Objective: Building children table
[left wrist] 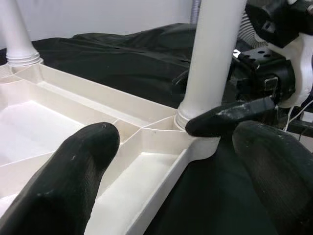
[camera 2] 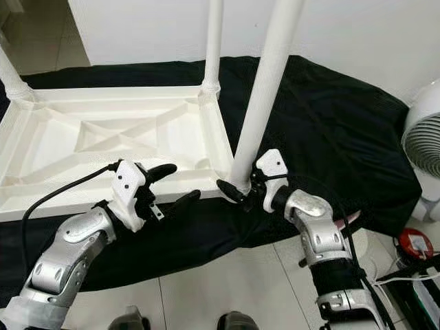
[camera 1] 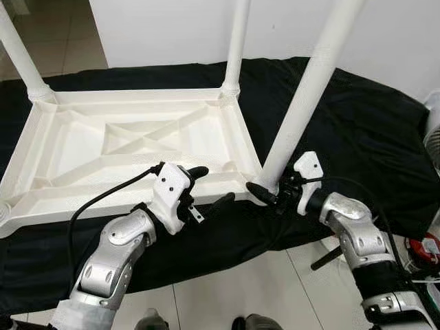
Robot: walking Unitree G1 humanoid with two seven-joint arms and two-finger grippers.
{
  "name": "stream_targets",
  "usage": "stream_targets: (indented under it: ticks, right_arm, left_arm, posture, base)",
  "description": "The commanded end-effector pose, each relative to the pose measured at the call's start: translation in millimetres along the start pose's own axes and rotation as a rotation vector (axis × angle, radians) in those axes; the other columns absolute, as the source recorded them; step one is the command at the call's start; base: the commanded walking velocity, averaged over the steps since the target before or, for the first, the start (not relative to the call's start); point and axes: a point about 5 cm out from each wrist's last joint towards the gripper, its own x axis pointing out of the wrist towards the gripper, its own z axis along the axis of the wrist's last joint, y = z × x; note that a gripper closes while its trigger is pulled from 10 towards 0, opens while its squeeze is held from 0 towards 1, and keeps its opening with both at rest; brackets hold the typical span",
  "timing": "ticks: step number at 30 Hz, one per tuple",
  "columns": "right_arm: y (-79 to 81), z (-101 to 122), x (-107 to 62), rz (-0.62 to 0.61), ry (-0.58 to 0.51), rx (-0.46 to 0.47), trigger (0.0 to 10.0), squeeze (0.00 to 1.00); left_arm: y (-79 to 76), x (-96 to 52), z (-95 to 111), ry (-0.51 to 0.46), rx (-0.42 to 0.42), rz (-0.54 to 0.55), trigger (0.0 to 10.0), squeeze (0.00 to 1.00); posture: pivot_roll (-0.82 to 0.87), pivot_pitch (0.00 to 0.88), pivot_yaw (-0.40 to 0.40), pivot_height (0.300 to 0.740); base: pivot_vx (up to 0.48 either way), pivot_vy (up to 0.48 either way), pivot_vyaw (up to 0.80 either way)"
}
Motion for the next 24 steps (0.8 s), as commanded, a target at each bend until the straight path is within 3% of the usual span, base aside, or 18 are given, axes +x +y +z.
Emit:
stream_targets:
  ticks: [1, 5, 6, 7, 8, 17, 20, 24]
  right_arm:
    - [-1.7, -4, 5.1, 0.025, 0.02, -0.02, 10.0, 0.0]
    - [-2.6, -10, 15.1, 0.038, 0.03, -0.018, 10.0, 0.0]
    - [2.1, -12, 19.1, 0.057, 0.026, -0.009, 4.8, 0.0]
    - [2.1, -12, 19.1, 0.057, 0.026, -0.009, 4.8, 0.0]
    - [6.7, -14, 21.7, 0.069, 0.023, -0.008, 0.0, 0.0]
    - [6.3, -20, 23.2, 0.008, 0.008, 0.005, 0.0, 0.0]
    - [1.5, -35, 22.5, -0.208, 0.096, 0.027, 0.0, 0.0]
    - [13.5, -38, 26.5, -0.327, 0.085, 0.071, 0.0, 0.0]
  left_arm:
    - [-9.5, 0.4, 2, -0.001, 0.001, -0.156, 10.0, 0.0]
    - [-9.8, -0.3, 3, 0.0, -0.005, -0.146, 10.0, 0.0]
    - [-10.0, 0.0, 3, 0.001, -0.006, -0.142, 10.0, 0.0]
    - [-10.0, 0.0, 3, 0.001, -0.006, -0.142, 10.0, 0.0]
    - [-10.5, 0.3, 4, -0.001, -0.009, -0.138, 10.0, 0.0]
    - [-9.5, -0.7, 3, 0.002, -0.015, -0.131, 10.0, 0.0]
    - [-7.7, 0.0, 4, -0.005, -0.018, -0.117, 10.0, 0.0]
    - [-6.3, 2.0, 4, -0.011, -0.022, -0.099, 10.0, 0.0]
  posture:
    - [0.06, 0.028, -0.03, 0.74]
    - [0.06, 0.027, -0.033, 0.74]
    - [0.06, 0.027, -0.034, 0.74]
    - [0.06, 0.027, -0.034, 0.74]
    - [0.06, 0.027, -0.034, 0.74]
    - [0.07, 0.022, -0.034, 0.74]
    - [0.07, 0.018, -0.043, 0.74]
    - [0.07, 0.012, -0.049, 0.74]
  base:
    - [0.0, 0.0, 0.0]
    - [0.0, 0.0, 0.0]
    - [0.0, 0.0, 0.0]
    - [0.0, 0.0, 0.0]
    - [0.0, 0.0, 0.0]
    - [0.0, 0.0, 0.0]
    - [0.0, 0.0, 0.0]
    - [0.0, 0.0, 0.0]
